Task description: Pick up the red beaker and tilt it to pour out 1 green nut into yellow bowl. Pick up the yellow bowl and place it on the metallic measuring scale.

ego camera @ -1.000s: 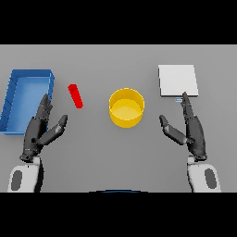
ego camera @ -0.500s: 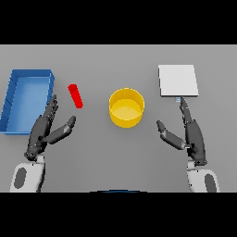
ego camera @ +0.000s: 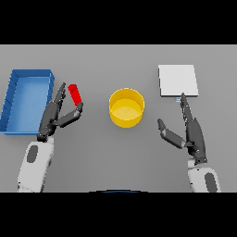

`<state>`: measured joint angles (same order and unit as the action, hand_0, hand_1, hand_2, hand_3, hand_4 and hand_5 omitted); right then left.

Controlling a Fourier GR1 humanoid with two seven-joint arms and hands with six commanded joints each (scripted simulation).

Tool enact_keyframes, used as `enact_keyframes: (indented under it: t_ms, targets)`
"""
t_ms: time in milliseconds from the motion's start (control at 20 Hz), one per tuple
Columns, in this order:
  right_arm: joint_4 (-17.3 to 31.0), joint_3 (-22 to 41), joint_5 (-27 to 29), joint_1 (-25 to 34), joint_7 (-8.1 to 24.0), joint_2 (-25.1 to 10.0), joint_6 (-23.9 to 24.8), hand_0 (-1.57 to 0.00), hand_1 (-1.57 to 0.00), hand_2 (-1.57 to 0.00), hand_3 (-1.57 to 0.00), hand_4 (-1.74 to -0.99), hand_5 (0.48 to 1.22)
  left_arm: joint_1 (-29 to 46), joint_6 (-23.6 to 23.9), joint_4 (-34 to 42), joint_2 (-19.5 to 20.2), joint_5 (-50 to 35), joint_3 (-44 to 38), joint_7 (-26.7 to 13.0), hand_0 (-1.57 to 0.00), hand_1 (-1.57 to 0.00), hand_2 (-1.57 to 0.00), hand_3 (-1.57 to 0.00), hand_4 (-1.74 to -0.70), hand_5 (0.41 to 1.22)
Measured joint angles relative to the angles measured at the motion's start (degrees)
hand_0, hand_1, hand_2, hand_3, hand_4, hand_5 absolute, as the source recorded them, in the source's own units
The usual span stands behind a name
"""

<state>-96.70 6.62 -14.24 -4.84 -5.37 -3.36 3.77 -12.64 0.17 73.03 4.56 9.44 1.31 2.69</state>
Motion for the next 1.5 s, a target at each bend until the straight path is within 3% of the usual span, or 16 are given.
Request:
enact_keyframes:
  t_ms: [300,450,650,950,1000,1100,1200,1350,1500]
  targets:
    - [1.28,-0.39,0.25,0.08,0.57,-0.1,-0.14,0.0,0.0,0.0,0.0,-1.27,0.642,-5.55,-0.07,-7.12,-0.26,0.05,-1.15,2.74,0.0,0.0,0.0,0.0,-1.3,0.689]
    - [0.12,-0.43,0.53,-0.63,-0.85,-0.31,-0.26,0.0,0.0,0.0,0.0,-1.267,0.644,-8.64,0.54,-10.81,-0.57,0.5,-1.66,2.52,0.0,0.0,0.0,0.0,-1.29,0.686]
    - [0.1,-0.95,1.32,-0.28,0.18,-0.72,-0.76,0.0,0.0,0.0,0.0,-1.265,0.638,-12.61,1.16,-15.26,-0.72,0.94,-2.39,1.95,0.0,0.0,0.0,0.0,-1.29,0.683]
    - [0.23,-0.89,0.93,-0.72,0.68,-0.63,-0.45,0.0,0.0,0.0,0.0,-1.261,0.641,-15.23,0.13,-20.3,-1.12,-0.59,-4.17,6.58,0.0,0.0,0.0,0.0,-1.35,0.704]
    - [0.06,-0.75,0.66,-0.23,0.98,-0.58,-0.31,0.0,0.0,0.0,0.0,-1.259,0.642,-16.1,0.38,-20.82,-1.47,-1.02,-4.66,6.78,0.0,-0.03,-0.07,-0.03,-1.38,0.724]
    - [-0.36,-0.48,0.44,-1.03,0.49,-0.34,-0.18,0.0,0.0,0.0,0.0,-1.258,0.644,-17.19,1.01,-21.69,-1.91,-2.29,-6.08,7.19,-0.29,-0.33,-0.36,-0.29,-1.45,0.783]
    - [-1.02,-0.39,0.29,-1.16,1.05,-0.27,-0.01,0.0,0.0,0.0,0.0,-1.255,0.644,-17.89,2.43,-23.08,-2.42,-2.67,-7.12,6.6,-0.66,-0.7,-0.73,-0.72,-1.5,0.941]
    - [-0.45,-0.4,0.34,-0.77,0.83,-0.08,0.04,0.0,0.0,0.0,0.0,-1.252,0.644,-19.04,3.15,-25.23,-2.28,-0.76,-6.4,8.0,-1.11,-1.12,-1.14,-0.97,-1.6,1.078]
    - [-0.16,-0.41,0.32,-1.36,0.35,0.16,0.21,0.0,0.0,0.0,0.0,-1.259,0.646,-19.29,2.87,-24.59,-2.78,0.43,-4.79,6.17,-1.33,-1.34,-1.35,-1.27,-1.52,1.148]
